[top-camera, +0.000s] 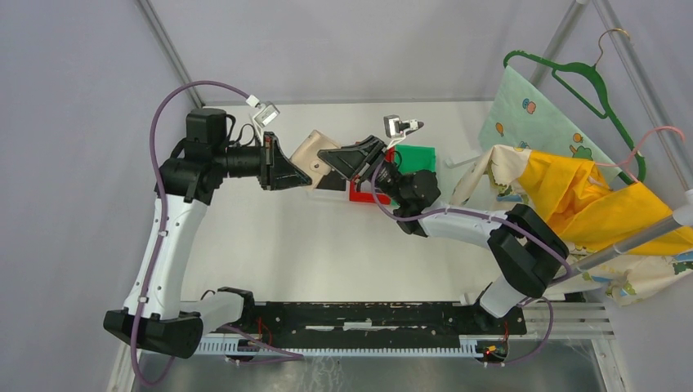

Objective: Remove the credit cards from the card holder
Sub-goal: Open the card holder.

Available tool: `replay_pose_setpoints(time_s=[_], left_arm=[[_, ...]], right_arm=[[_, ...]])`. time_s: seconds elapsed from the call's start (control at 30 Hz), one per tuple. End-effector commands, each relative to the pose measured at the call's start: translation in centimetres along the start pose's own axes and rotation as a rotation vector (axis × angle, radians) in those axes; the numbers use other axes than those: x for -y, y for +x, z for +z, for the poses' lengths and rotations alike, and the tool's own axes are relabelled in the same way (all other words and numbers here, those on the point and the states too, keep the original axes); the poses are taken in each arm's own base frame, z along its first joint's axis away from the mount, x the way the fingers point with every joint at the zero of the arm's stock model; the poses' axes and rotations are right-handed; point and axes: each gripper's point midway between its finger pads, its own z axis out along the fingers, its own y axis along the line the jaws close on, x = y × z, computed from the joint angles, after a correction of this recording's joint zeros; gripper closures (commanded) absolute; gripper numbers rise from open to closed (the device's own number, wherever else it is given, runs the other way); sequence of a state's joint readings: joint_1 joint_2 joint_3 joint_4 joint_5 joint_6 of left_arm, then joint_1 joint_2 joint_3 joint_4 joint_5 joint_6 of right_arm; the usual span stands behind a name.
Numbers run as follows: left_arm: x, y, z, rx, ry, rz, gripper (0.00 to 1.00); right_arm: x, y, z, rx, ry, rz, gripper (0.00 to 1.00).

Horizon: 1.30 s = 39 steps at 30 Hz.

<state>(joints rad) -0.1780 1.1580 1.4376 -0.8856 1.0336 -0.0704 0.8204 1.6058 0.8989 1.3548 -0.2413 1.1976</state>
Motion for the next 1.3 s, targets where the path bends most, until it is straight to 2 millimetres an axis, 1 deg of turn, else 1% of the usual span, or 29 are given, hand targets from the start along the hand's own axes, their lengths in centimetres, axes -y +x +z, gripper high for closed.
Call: replay_pose_setpoints(time_s=[0.0, 0.1, 0.13, 0.2, 0.27, 0.3, 0.37, 0.43, 0.5, 0.57, 0.63, 0.7, 0.73, 0.77, 0.8, 0.83, 0.87, 0.9, 0.93, 0.97, 1.03, 1.07, 1.13, 1.2, 1.23, 1.27], left_arm=[[1.0, -0.2, -0.7, 0.006, 0.034, 0.162, 0.98], [1.0, 0.3, -0.9, -0.006, 0.025, 0.212, 0.98], [0.9, 0.3, -0.9, -0.009, 0.018, 0.211, 0.93], [1.0, 0.1, -0.9, -0.013, 0.03, 0.192, 0.66], [1.7, 0.0, -0.9, -0.022, 0.067, 0.168, 0.47], [2.1, -0.2, -0.9, -0.023, 0.084, 0.162, 0.44], [2.6, -0.4, -1.0, -0.02, 0.108, 0.164, 0.43], [3.0, -0.6, -1.1, -0.015, 0.123, 0.176, 0.44], [3.5, -0.5, -1.2, -0.014, 0.144, 0.181, 0.5], [3.5, -0.4, -1.3, -0.017, 0.152, 0.183, 0.62], [3.2, -0.1, -1.2, -0.023, 0.14, 0.179, 0.77], [2.7, 0.0, -1.2, -0.03, 0.114, 0.18, 0.91], [2.6, 0.1, -1.2, -0.035, 0.104, 0.181, 0.96], [2.5, 0.1, -1.2, -0.037, 0.09, 0.181, 0.98], [2.3, 0.1, -1.3, -0.037, 0.075, 0.183, 0.98], [2.1, 0.1, -1.4, -0.036, 0.056, 0.184, 0.98], [1.8, 0.0, -1.4, -0.035, 0.032, 0.178, 0.98], [1.1, -0.1, -1.4, -0.031, -0.008, 0.172, 0.98], [0.4, -0.3, -1.4, -0.025, -0.056, 0.164, 0.98], [-0.5, -0.4, -1.4, -0.02, -0.105, 0.15, 0.98], [-2.6, -0.8, -1.4, 0.001, -0.215, 0.109, 0.98], [-3.7, -0.9, -1.4, 0.011, -0.265, 0.085, 0.98], [-5.3, -0.9, -1.3, 0.034, -0.338, 0.025, 0.98], [-6.8, -0.4, -0.9, 0.045, -0.38, -0.03, 0.98], [-7.0, 0.0, -0.6, 0.037, -0.367, -0.052, 0.98], [-6.8, 0.3, -0.2, 0.026, -0.337, -0.069, 0.98]], right_arm=[[-2.9, -1.4, 0.3, 0.061, -0.096, 0.011, 0.8], [-3.3, -1.4, 0.1, 0.059, -0.118, 0.006, 0.82], [-3.5, -1.3, 0.0, 0.057, -0.125, 0.005, 0.84], [-3.7, -1.1, -0.2, 0.045, -0.134, -0.007, 0.88], [-3.7, -0.7, -0.4, 0.023, -0.14, -0.023, 0.9], [-3.7, -0.5, -0.6, 0.013, -0.144, -0.026, 0.91], [-3.9, -0.1, -0.9, -0.009, -0.162, -0.032, 0.91], [-4.0, 0.0, -1.2, -0.021, -0.173, -0.04, 0.92], [-4.2, -0.2, -1.5, -0.018, -0.182, -0.047, 0.92], [-4.4, -0.3, -1.5, -0.022, -0.188, -0.055, 0.91], [-4.5, -0.2, -1.2, -0.035, -0.194, -0.061, 0.85], [-4.1, -0.2, -0.8, -0.053, -0.175, -0.069, 0.82], [-3.7, -0.2, -0.7, -0.064, -0.156, -0.072, 0.79], [-3.6, -0.3, -0.6, -0.069, -0.143, -0.078, 0.7], [-3.0, -0.5, -0.6, -0.073, -0.119, -0.086, 0.56], [-2.4, -0.6, -0.7, -0.078, -0.085, -0.097, 0.46], [-1.3, -0.6, -0.8, -0.094, -0.027, -0.13, 0.37], [0.1, -0.6, -1.1, -0.11, 0.044, -0.184, 0.3], [1.0, -1.0, -1.3, -0.115, 0.112, -0.245, 0.26], [2.6, -1.1, -1.9, -0.145, 0.208, -0.342, 0.22], [4.2, -2.3, -3.0, -0.152, 0.368, -0.528, 0.2], [4.7, -2.5, -3.6, -0.165, 0.427, -0.605, 0.2], [4.6, -3.3, -4.3, -0.153, 0.487, -0.707, 0.21], [4.2, -3.1, -4.5, -0.163, 0.511, -0.797, 0.23], [3.9, -2.7, -4.4, -0.175, 0.509, -0.838, 0.25], [3.7, -2.4, -4.3, -0.179, 0.506, -0.867, 0.25]])
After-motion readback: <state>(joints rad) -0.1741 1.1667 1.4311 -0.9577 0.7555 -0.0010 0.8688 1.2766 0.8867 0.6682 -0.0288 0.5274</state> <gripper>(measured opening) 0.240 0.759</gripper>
